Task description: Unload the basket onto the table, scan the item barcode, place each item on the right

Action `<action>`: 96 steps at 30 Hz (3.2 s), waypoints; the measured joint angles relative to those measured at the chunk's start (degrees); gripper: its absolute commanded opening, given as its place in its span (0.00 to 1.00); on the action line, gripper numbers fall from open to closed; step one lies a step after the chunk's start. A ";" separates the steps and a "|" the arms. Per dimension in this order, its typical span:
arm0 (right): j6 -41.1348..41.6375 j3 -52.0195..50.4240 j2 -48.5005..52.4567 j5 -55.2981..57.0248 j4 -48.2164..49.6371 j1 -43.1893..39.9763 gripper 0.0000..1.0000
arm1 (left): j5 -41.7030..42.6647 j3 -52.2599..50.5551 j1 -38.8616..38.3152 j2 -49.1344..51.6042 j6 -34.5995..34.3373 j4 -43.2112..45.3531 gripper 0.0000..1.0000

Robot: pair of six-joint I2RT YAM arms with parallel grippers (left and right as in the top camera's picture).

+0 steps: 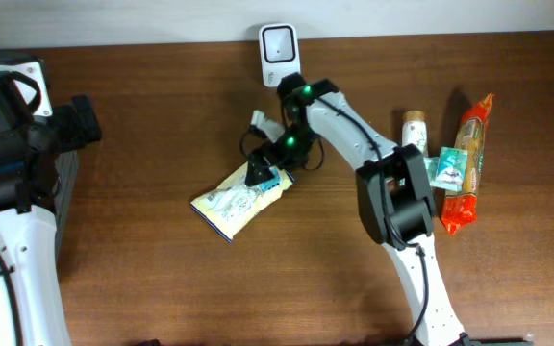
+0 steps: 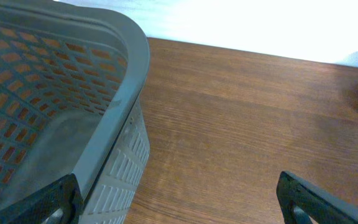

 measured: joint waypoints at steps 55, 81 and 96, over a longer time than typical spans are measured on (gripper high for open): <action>-1.64 -2.89 -48.26 13.16 8.39 -16.04 0.04 | 0.00 0.00 0.00 0.00 0.00 -0.02 0.99; -5.51 -10.73 -46.66 -6.43 3.21 -32.92 0.04 | 0.00 0.00 0.00 0.00 0.00 -0.02 0.99; -6.01 -16.11 -45.55 -9.14 18.43 -30.27 0.04 | 0.00 0.00 0.02 0.00 0.00 -0.37 0.99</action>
